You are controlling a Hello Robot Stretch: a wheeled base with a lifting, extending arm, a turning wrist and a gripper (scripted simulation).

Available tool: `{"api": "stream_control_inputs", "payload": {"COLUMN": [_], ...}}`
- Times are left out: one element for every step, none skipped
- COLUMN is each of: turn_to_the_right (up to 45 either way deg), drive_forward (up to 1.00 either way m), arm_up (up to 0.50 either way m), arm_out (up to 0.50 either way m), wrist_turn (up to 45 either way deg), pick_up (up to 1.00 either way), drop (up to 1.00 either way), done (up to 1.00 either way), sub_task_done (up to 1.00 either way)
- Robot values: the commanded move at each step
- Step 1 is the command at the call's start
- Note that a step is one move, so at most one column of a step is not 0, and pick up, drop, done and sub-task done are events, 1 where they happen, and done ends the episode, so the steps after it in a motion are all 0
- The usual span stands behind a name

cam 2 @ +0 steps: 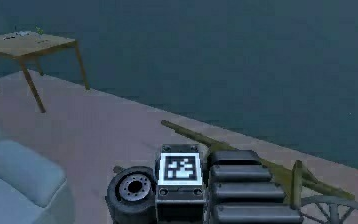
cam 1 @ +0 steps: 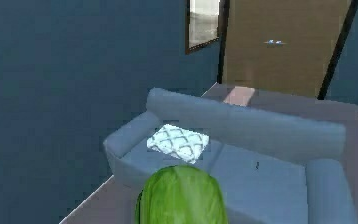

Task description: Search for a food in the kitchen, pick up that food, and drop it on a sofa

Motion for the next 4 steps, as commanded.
{"api": "stream_control_inputs", "payload": {"turn_to_the_right": [0.0,-33.0,0.0,0.0], "drive_forward": [0.6,0.0,0.0,0.0], "arm_up": [0.0,0.0,0.0,0.0], "arm_out": [0.0,0.0,0.4,0.0], "wrist_turn": [0.0,0.0,0.0,39.0], "pick_up": [0.0,0.0,0.0,0.0], "drop": [0.0,0.0,0.0,0.0], "done": [0.0,0.0,0.0,0.0], "sub_task_done": [0.0,0.0,0.0,0.0]}}
